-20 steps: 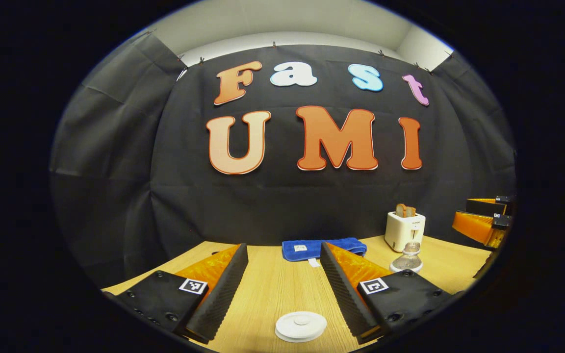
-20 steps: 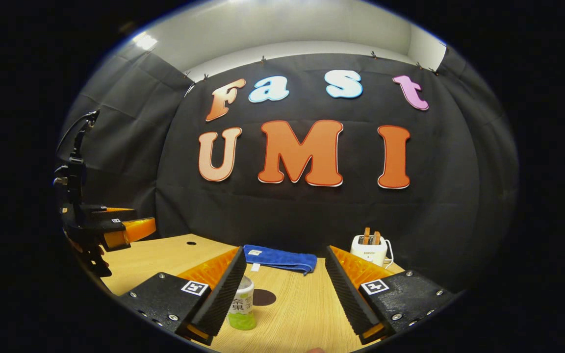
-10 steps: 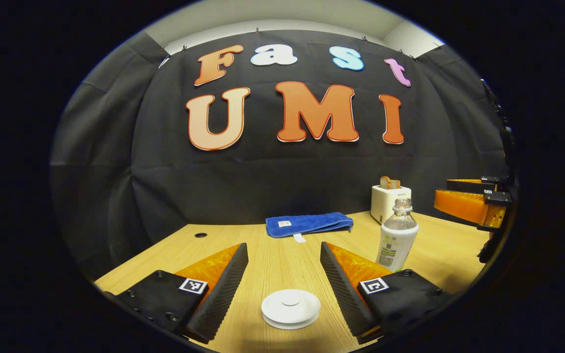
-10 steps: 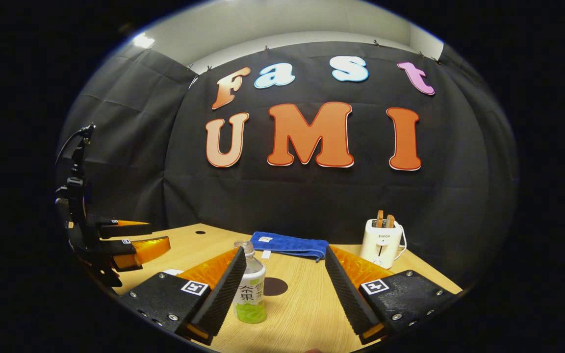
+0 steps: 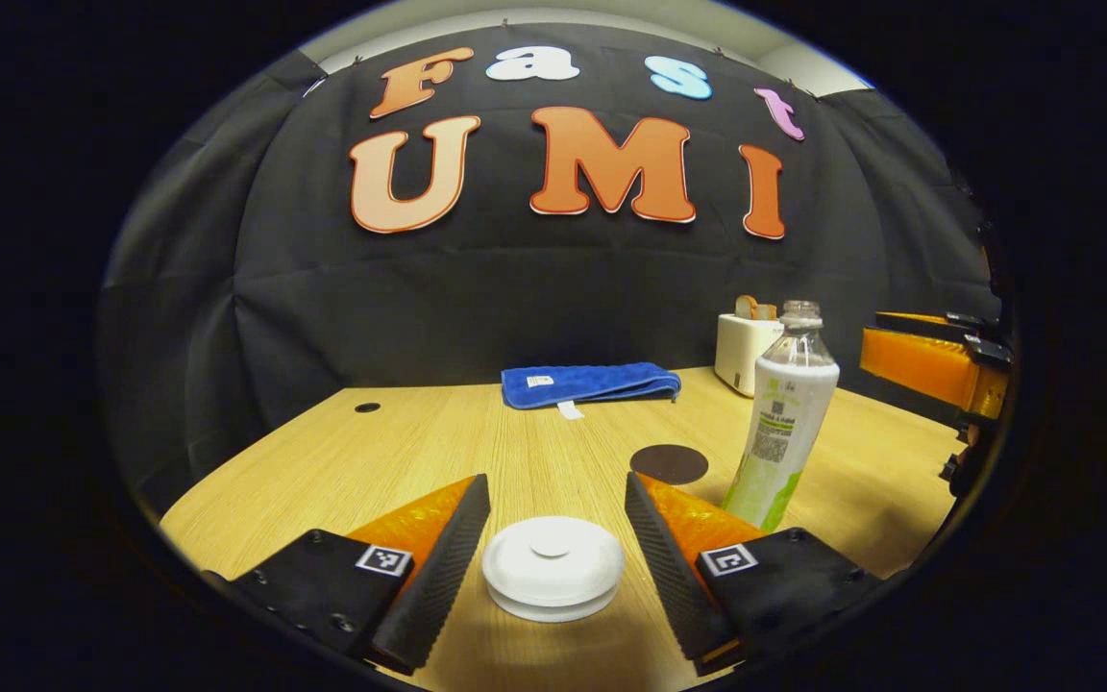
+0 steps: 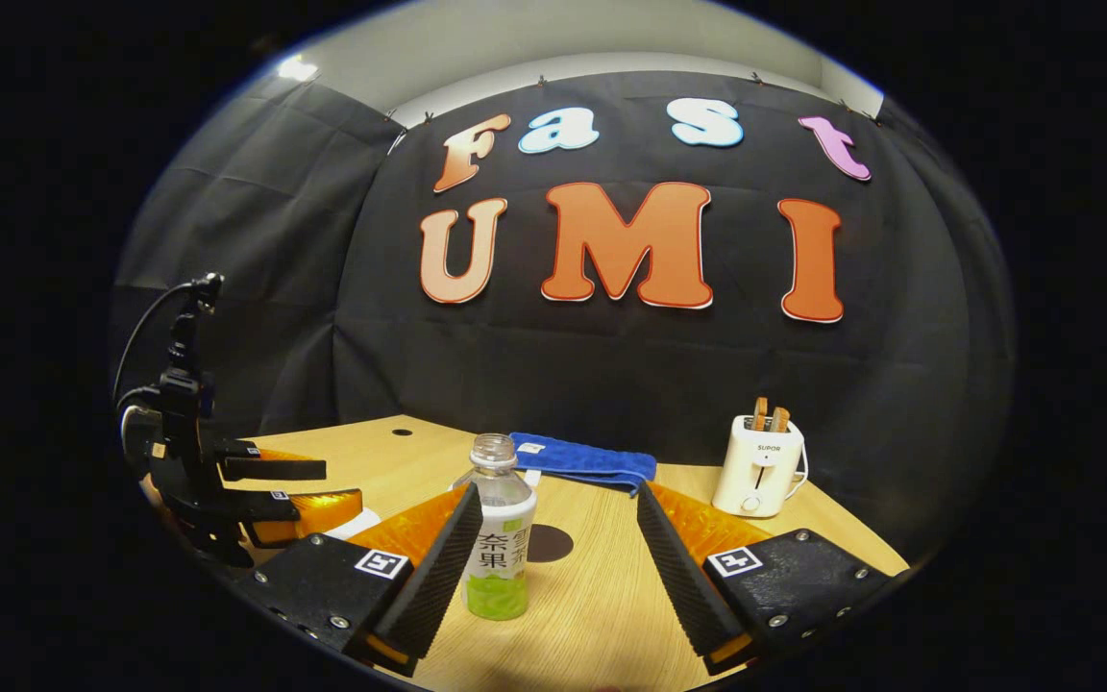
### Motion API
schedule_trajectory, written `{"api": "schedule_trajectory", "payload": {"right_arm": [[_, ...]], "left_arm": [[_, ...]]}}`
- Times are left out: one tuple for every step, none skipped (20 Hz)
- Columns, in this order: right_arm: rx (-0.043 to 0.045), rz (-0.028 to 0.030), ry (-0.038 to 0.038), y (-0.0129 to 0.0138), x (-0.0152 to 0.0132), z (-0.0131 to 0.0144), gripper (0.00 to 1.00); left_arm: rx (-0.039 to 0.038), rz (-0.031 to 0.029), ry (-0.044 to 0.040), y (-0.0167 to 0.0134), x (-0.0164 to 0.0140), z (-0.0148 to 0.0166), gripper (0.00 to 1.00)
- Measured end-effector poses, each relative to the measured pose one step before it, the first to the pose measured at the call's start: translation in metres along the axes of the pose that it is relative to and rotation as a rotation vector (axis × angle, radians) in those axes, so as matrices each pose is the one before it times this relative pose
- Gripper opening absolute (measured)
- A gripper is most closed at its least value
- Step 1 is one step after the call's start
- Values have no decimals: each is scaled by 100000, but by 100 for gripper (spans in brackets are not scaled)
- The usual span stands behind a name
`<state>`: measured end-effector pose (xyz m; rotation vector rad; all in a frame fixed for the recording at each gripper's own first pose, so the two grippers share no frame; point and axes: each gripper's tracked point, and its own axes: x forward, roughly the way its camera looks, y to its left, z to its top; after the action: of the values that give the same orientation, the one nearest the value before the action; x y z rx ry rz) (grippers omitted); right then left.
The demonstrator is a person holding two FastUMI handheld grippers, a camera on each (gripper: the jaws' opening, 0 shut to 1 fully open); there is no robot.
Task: Open the teacup lid with one hand, grasp the water bottle and pour water into the teacup with the other hand; after pouring, place the water bottle on the coaster and then close the teacup lid.
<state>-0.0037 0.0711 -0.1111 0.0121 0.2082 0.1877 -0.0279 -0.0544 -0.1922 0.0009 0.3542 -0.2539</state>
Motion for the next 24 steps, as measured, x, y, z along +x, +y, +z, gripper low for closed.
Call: {"api": "schedule_trajectory", "payload": {"right_arm": [[100, 521, 306, 197, 110, -127, 97], [184, 94, 556, -16, 80, -184, 97], [167, 157, 478, -41, 33, -198, 97], [72, -62, 472, 12, 84, -133, 98], [24, 33, 466, -28, -4, -169, 98], [2, -85, 541, -15, 37, -197, 98], [-21, -121, 628, -22, -79, -231, 98], [50, 63, 347, -55, 166, -118, 98], [28, -101, 274, -30, -15, -161, 98], [-4, 54, 224, 2, 64, -63, 98], [-38, -130, 331, -37, 80, -73, 98], [-71, 95, 268, -23, 63, -156, 98], [-100, 54, 229, 9, 83, -41, 98], [-85, 2, 218, -39, 57, -99, 97], [-101, 273, 170, 78, -113, -124, 98], [-85, 178, 111, 33, 11, -21, 97], [-140, 486, 230, 74, -4, -9, 98], [-176, 372, 391, 49, 139, -145, 97], [-248, 665, 372, 247, 82, -94, 98], [-252, 441, 449, 249, 140, -141, 98], [-63, 685, 347, 365, 22, -172, 98], [31, 1009, 573, 339, 120, -96, 97], [10, 1210, 709, 441, 56, -276, 97], [-53, 1501, 506, 493, 91, -288, 97]], "left_arm": [[420, 206, 1413, -12, 329, -414, 89], [775, 548, 1175, 131, 193, -504, 88], [460, 455, 1153, 152, 340, -338, 85], [952, 363, 1025, 20, 15, -359, 81], [909, -131, 246, -24, 388, -203, 78], [1296, -217, 1443, -194, 81, -347, 76], [1679, 244, 1505, -9, 216, -564, 78], [1325, 435, 811, 33, -75, -70, 75], [1215, 320, 1057, -12, 262, -240, 71], [868, 301, -152, -64, 92, 27, 67], [605, 98, -166, -60, 42, 148, 69], [120, 400, -430, -46, 246, -51, 61], [862, -25, 753, -43, 11, -55, 53], [60, 461, -580, -8, 198, 76, 56], [-780, 1006, -1081, 399, -250, 414, 52], [-13, -178, 850, -175, 210, -201, 36], [144, 618, -348, 183, 26, 17, 37], [-153, -385, -777, -159, -50, 240, 36], [-982, 1719, -1186, 247, 140, 101, 37], [-712, 308, -763, 293, -149, 395, 30], [-774, 1203, -1452, 275, -170, 385, 30], [-728, 876, -1488, 412, -76, 453, 29], [-860, 1267, -1291, 475, -121, 445, 30], [-1393, 1246, -1459, 464, -156, 508, 30]]}}
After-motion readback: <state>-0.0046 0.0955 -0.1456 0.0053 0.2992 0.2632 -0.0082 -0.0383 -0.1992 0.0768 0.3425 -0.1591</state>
